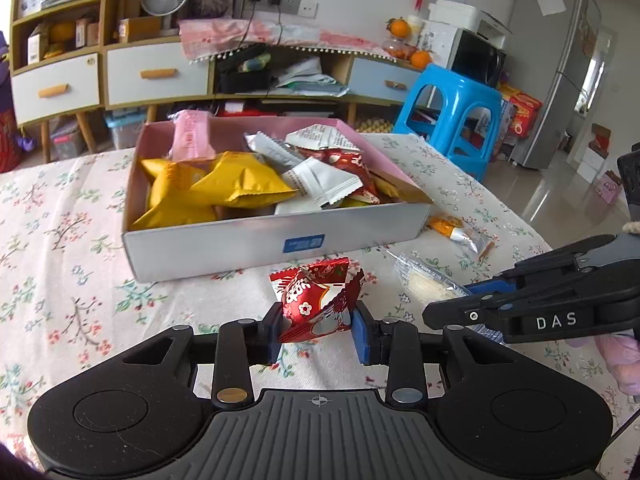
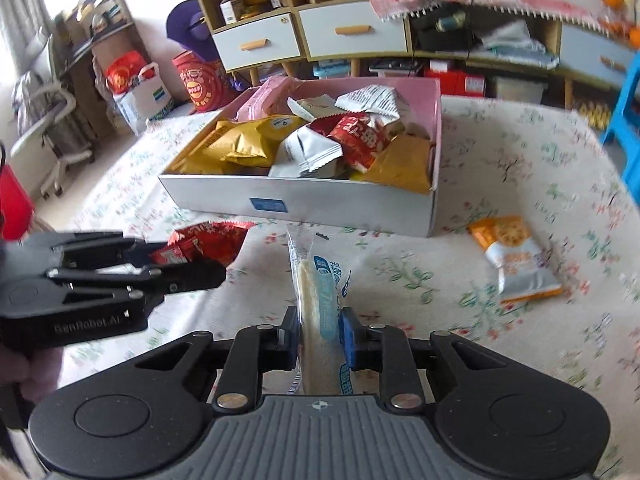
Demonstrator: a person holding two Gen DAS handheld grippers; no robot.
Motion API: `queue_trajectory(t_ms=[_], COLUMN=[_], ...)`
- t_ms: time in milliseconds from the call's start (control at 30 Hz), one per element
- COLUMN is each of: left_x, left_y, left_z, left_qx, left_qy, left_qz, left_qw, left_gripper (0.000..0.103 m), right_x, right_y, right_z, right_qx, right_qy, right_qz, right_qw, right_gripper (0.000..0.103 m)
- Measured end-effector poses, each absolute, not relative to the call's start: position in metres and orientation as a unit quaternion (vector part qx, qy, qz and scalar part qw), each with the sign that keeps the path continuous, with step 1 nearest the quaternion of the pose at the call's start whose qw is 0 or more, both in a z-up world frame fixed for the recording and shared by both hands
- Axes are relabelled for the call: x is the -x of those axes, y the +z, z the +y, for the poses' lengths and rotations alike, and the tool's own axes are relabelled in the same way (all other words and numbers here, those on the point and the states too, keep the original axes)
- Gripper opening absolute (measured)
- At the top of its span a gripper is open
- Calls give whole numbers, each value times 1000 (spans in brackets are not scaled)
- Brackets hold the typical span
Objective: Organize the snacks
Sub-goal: 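Grasp the red candy pack with the left tool while the right tool grasps the clear bread-stick packet, then carry the red candy pack and bread-stick packet into the pink box and release them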
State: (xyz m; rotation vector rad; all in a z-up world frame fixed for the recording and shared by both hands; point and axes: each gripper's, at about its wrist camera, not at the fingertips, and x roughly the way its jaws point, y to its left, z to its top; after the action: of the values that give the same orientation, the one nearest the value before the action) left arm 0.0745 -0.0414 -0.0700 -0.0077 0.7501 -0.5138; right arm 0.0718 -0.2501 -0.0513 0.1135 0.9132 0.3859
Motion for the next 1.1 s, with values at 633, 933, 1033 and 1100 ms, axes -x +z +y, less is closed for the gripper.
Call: queue_trajectory(t_ms=[633,933,1033,1100], left_x=[-73,-84,-94,-102], left_y=[-27,-14,-15,-16], left_z=[0,13,11,8], left_qx=[44,75,81,78], left_qy=[-218,-194,-184,-175], left_qz=[341,321,323,319], left_qw=[913,924,925,928], left_gripper=[32,32,32,32], right_x=[-80,-96,-104,-110], right_y=[-7,5,7,8], right_z=[-220,-226,-232,-234], right_qx=[-153,-182,-191,-200], right_qy=[206,170,149,136], right_qz=[422,400,394,389], right_qw=[870,882,887,889], right_gripper=[9,9,9,9])
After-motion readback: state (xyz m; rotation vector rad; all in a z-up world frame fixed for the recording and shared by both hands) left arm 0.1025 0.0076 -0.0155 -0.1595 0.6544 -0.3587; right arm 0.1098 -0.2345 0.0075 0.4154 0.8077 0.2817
